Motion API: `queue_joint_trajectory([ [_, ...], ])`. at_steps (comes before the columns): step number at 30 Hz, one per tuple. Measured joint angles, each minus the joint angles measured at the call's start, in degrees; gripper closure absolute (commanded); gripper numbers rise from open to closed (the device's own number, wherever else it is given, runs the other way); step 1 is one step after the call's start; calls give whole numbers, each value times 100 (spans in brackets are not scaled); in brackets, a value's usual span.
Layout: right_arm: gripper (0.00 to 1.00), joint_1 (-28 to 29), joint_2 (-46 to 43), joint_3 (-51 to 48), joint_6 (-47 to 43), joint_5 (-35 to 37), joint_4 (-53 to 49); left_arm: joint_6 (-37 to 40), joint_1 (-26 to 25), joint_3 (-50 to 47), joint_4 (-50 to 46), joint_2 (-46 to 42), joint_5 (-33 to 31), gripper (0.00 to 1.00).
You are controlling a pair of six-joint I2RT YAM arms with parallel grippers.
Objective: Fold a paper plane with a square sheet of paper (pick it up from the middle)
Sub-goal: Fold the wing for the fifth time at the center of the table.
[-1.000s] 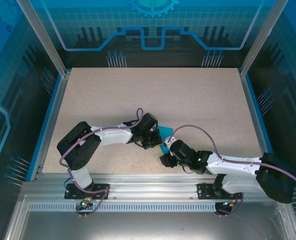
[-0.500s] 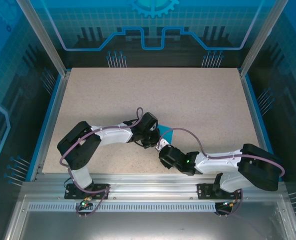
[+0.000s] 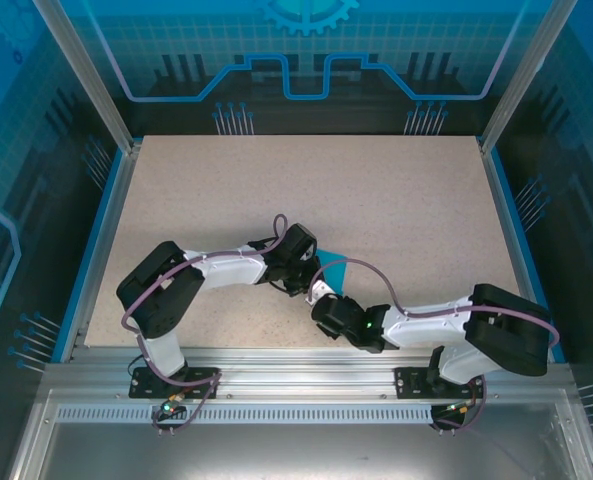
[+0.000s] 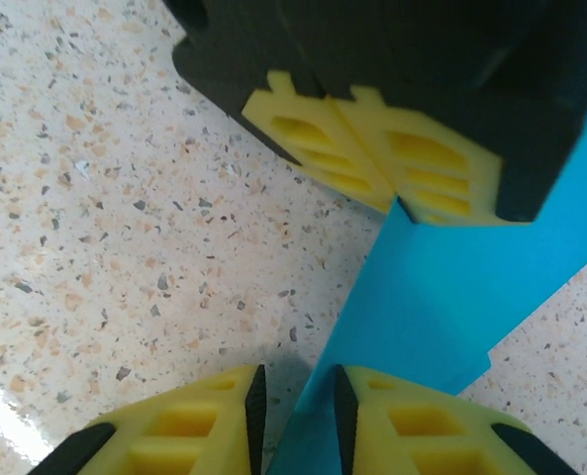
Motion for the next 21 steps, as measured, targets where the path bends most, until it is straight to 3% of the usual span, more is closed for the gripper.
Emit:
queue_joint_trajectory([
  [5,72,0,-74,-33,7,0,61,-48,0,0,7,0,0,100],
  [14,94,-7,-74,-33,116,-48,98,-94,0,0,7,0,0,99],
  [16,97,-20,-74,-35,170,-109,114,-105,0,0,2,0,-2,95],
  [21,100,-240,-74,-151,352,-590,286,-105,0,0,4,-2,-74,69],
])
